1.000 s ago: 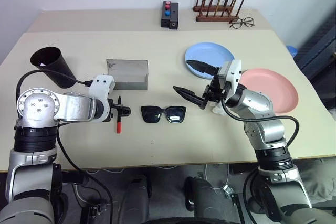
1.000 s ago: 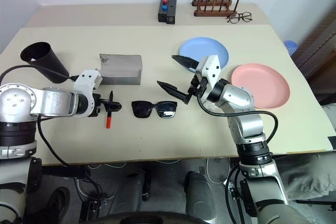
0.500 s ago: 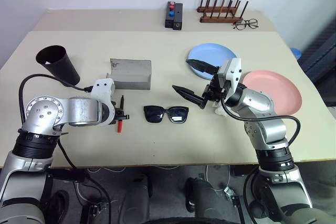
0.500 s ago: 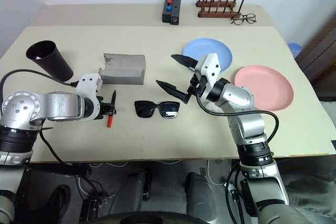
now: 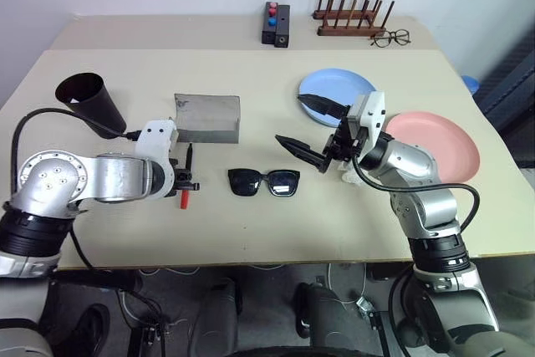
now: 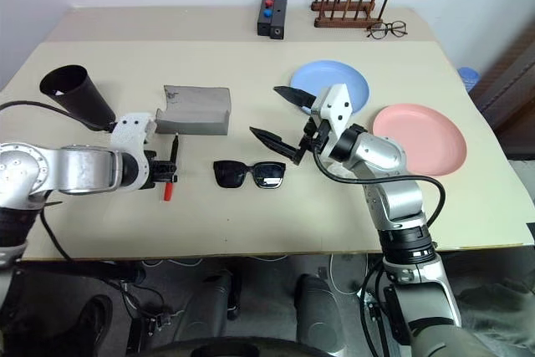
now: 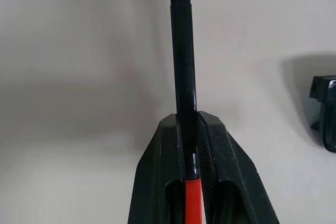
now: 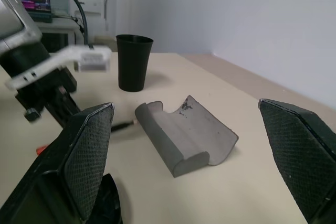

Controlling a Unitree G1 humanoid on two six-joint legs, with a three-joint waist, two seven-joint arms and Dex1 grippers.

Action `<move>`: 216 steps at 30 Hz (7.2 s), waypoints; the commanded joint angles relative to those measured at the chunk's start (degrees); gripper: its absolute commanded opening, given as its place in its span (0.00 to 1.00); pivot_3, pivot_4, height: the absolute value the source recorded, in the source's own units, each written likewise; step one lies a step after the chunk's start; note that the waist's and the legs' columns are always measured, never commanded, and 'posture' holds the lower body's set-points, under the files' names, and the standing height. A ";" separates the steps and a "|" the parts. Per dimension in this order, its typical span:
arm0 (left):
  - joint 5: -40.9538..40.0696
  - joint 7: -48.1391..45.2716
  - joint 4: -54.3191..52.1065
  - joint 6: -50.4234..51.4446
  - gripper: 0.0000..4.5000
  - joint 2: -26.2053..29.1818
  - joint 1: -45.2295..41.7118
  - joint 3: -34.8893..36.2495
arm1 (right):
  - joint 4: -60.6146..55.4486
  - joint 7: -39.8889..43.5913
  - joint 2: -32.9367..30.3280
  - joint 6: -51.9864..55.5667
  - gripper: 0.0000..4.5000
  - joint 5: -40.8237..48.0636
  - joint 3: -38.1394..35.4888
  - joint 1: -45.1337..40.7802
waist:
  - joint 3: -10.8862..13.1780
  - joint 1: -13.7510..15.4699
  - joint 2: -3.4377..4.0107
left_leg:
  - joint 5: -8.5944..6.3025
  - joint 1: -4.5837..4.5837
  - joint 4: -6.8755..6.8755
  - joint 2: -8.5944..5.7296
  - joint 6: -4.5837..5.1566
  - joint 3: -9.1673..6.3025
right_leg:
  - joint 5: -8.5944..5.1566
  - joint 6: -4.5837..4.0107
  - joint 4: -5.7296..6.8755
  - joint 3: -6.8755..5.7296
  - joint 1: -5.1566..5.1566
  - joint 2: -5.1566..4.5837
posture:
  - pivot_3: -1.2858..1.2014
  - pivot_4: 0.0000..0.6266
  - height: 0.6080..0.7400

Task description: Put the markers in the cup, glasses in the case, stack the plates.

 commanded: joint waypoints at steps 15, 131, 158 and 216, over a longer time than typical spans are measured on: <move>58.95 -42.31 -12.29 -35.47 0.01 -2.45 8.08 14.14 | -0.40 7.84 -9.08 13.33 1.00 11.54 -5.13 -5.49 | 0.01 0.02 0.06 | -0.04 -0.22 -0.09 0.07 -0.05 0.10 | 0.05 -0.09 -0.16 -0.01 -0.27 0.05 | 0.52 0.24 1.00; 82.50 -141.61 25.22 -63.89 0.01 13.08 -15.36 -23.60 | -7.60 11.80 -20.56 14.07 1.00 12.73 -13.59 11.45 | 0.04 0.25 0.11 | -0.08 -0.88 0.95 0.09 0.43 0.01 | 0.17 0.22 0.23 -0.06 -0.40 -0.06 | 0.52 0.24 1.00; 91.63 -132.97 9.43 -53.00 0.20 3.79 0.98 -9.13 | -8.23 12.51 -20.64 13.55 1.00 12.88 -13.01 10.36 | 0.04 0.08 0.14 | -0.09 -0.87 1.01 0.10 0.45 0.03 | 0.20 0.20 0.31 -0.06 -0.45 -0.03 | 0.52 0.24 1.00; 105.11 -140.87 59.33 -61.44 0.00 -36.97 -40.81 -9.62 | -12.79 2.99 -19.68 12.58 1.00 12.14 -15.11 15.24 | -0.03 1.50 0.17 | -0.26 -1.04 1.62 0.04 0.76 -0.07 | 0.19 0.27 0.48 -0.09 -0.31 -0.05 | 0.52 0.24 1.00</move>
